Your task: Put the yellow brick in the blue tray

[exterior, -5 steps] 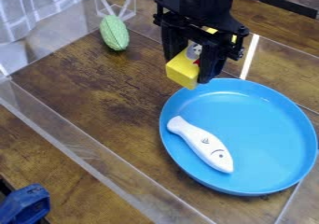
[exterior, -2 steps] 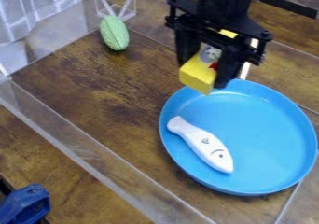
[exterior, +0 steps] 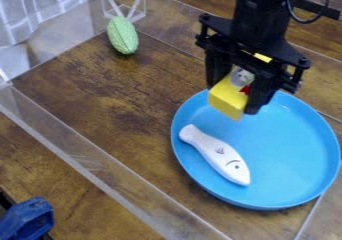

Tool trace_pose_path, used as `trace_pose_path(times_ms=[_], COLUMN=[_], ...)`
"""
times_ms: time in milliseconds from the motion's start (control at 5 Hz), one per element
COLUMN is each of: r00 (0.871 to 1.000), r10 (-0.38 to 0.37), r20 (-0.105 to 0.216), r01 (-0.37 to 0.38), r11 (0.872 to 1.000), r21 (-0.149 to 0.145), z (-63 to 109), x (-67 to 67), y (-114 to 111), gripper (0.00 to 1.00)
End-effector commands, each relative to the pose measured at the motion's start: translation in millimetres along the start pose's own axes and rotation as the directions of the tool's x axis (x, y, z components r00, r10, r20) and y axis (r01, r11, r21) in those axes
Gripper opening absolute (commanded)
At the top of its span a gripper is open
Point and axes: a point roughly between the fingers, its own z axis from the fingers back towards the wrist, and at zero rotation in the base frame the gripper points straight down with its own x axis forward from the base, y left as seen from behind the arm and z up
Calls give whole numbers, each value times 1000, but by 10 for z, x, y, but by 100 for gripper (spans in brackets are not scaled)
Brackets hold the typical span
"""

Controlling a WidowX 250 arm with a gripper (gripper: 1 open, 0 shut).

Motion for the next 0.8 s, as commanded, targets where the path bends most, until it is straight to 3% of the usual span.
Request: trace_pose_path(times_ms=[0,200,400,600], r00=[996,994,992,988], r10=[-5,19,-3,-31], r20=[87,107,123,150], r01=[6,-20,0,28], r11=[1000,1000,1000,999], r21=[-9,14,27,21], z=[64,100,189,72], x=[187,291,292,332], y=[-47,78,171,256], gripper=[0,0,0,0])
